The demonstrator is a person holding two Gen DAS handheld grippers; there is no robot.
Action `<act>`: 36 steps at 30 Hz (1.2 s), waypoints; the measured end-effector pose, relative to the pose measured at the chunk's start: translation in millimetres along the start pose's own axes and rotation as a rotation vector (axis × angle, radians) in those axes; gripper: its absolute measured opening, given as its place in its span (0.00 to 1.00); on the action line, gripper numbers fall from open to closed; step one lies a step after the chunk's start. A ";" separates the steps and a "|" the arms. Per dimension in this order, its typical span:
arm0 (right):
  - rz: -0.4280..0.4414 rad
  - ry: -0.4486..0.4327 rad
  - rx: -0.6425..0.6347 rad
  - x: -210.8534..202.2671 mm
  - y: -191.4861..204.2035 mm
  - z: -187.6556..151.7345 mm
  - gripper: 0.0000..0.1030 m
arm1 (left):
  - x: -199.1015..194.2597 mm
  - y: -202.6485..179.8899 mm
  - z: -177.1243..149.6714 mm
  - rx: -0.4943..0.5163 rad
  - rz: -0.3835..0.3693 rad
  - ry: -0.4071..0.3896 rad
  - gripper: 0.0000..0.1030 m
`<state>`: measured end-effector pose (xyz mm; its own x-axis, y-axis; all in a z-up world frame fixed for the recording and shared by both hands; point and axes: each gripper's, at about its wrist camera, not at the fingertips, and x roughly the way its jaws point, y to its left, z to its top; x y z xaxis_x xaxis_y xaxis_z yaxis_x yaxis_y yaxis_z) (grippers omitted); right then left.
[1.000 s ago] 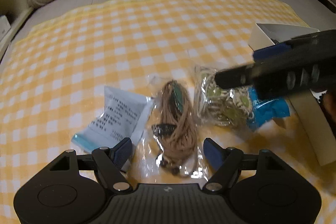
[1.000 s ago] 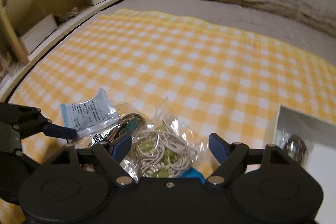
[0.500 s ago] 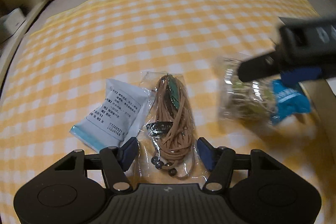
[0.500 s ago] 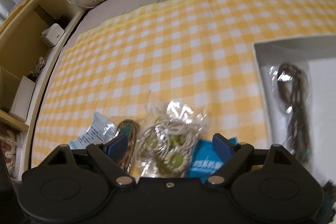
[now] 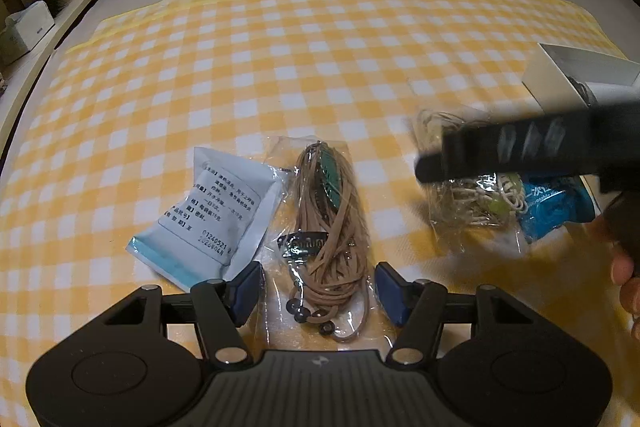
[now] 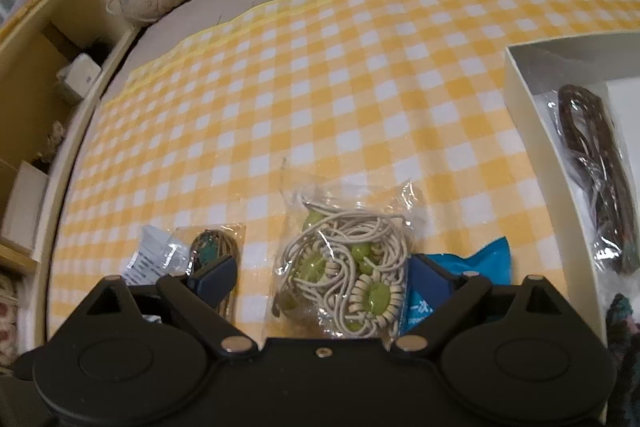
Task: Organize soft objects
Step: 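Close left tool on tan cord bag while right tool grasps white beaded cord bag, then carry tan cord bag in left tool while right tool carries beaded cord bag to box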
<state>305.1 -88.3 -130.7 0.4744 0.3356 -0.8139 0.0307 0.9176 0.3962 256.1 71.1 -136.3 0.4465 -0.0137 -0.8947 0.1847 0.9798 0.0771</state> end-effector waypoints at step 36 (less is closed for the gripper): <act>0.045 -0.027 -0.497 -93.2 -18.9 -15.3 0.54 | -78.7 1.4 10.3 -0.161 -0.013 -0.201 0.41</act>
<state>246.9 -133.7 -68.8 0.4883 0.3773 -0.7869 -0.4104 0.8950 0.1745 230.2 71.5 -61.2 0.6132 -0.0501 -0.7883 0.0565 0.9982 -0.0194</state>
